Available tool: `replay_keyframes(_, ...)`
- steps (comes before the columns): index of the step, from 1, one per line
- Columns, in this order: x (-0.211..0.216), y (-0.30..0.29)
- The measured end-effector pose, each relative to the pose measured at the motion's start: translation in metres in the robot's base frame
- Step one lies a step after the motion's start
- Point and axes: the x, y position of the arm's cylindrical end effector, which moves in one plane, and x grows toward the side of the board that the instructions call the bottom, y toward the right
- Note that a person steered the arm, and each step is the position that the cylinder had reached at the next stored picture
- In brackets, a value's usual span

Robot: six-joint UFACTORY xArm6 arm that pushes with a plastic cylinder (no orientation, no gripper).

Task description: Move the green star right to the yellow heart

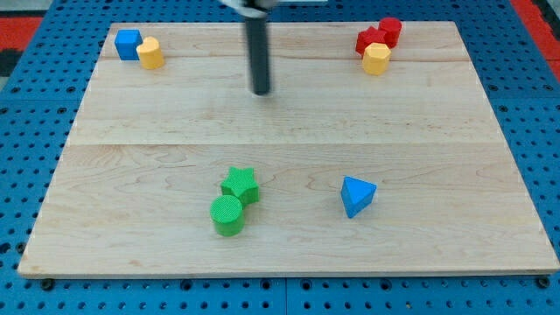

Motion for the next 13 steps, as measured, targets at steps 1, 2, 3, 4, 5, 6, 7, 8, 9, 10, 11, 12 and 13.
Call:
replay_keyframes(1, 0.072, 0.052)
replay_keyframes(2, 0.137, 0.041)
replay_keyframes(3, 0.165, 0.011)
replay_keyframes(4, 0.197, -0.006)
replay_keyframes(5, 0.178, -0.064)
replay_keyframes(6, 0.147, -0.093)
replay_keyframes(7, 0.133, -0.094)
replay_keyframes(8, 0.1, -0.073)
replay_keyframes(9, 0.045, -0.071)
replay_keyframes(10, -0.007, -0.073)
replay_keyframes(11, 0.019, -0.027)
replay_keyframes(12, 0.051, -0.06)
replay_keyframes(13, 0.041, -0.12)
